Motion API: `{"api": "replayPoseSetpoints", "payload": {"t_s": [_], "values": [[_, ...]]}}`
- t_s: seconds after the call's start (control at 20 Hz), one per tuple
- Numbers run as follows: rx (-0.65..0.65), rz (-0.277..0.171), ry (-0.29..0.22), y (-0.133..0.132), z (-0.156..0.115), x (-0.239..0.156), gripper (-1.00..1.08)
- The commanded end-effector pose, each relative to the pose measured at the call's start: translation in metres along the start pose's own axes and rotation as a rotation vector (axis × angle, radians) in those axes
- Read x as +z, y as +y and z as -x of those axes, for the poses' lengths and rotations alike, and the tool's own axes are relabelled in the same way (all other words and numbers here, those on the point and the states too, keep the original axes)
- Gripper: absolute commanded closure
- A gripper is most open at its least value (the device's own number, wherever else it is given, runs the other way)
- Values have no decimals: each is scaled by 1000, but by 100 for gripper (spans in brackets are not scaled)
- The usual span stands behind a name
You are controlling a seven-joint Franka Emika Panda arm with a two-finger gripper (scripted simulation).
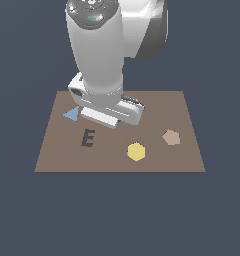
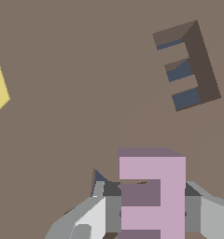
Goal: Insert a designated object into the corresponding slot on a board.
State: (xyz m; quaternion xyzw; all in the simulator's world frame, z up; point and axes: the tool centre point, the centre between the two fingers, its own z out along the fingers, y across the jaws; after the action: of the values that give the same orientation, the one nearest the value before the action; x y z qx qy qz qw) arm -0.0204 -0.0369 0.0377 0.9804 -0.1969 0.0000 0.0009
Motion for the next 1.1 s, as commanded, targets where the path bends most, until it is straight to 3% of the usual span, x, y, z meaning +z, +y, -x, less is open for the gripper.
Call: {"api": "replayPoseSetpoints", "payload": {"t_s": [0.0,0.55,1.05], "values": [[-61,0,0,10,-15,-1,108],[-244,0,0,31,-67,-2,108],[-302,0,0,34,-85,-2,108]]}}
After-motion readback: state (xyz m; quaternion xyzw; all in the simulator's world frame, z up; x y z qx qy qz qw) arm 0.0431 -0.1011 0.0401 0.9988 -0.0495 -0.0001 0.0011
